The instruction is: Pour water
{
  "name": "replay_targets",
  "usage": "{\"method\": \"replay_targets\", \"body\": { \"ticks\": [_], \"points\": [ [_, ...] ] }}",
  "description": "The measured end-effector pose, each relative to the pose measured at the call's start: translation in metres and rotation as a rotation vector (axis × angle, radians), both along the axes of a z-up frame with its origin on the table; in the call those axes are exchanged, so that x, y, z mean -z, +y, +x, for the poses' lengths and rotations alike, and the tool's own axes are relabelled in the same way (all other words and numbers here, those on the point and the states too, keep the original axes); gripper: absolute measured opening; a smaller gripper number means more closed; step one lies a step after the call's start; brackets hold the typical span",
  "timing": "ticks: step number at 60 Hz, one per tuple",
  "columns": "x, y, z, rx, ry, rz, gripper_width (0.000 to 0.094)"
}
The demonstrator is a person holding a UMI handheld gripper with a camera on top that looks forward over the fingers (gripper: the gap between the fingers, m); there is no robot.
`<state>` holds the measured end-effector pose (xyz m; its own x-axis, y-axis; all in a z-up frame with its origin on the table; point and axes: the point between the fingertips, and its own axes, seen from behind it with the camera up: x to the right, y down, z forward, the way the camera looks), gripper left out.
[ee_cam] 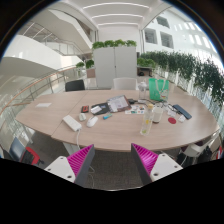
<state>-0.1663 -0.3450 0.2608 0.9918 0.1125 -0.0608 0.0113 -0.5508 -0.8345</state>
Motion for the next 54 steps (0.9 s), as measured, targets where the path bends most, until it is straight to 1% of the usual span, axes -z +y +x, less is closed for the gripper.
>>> {"method": "replay_targets", "body": {
  "ticks": [3,7,8,11,14,18,21,24,28,34,38,44,48,51,54],
  "points": [
    [0.001,-0.001,0.004,0.010,0.000,-0.010,0.0800],
    [-0.001,-0.003,0.005,0.022,0.007,-0.002,0.0801],
    [-0.003,0.002,0.016,0.024,0.004,0.002,0.0801],
    [-0.008,0.000,-0.026,0.033,-0.001,0.011,0.0800],
    [-0.008,0.002,-0.032,0.033,-0.018,0.015,0.0801],
    [-0.006,0.010,-0.032,0.007,-0.042,0.043,0.0794],
    [-0.002,0.018,-0.022,0.003,-0.048,0.073,0.0781],
    [0.005,0.029,0.002,0.032,-0.035,0.095,0.0780],
    [0.026,0.046,0.024,0.067,-0.027,0.101,0.0779],
    [0.054,0.094,0.080,0.107,-0.064,0.165,0.0780],
    [0.073,0.137,0.108,0.121,-0.096,0.226,0.0778],
    [0.109,0.203,0.142,0.138,-0.087,0.282,0.0772],
    [0.134,0.241,0.161,0.158,-0.058,0.281,0.0771],
    [0.153,0.265,0.170,0.157,-0.052,0.261,0.0775],
    [0.162,0.287,0.176,0.154,-0.046,0.274,0.0776]
  ]
}}
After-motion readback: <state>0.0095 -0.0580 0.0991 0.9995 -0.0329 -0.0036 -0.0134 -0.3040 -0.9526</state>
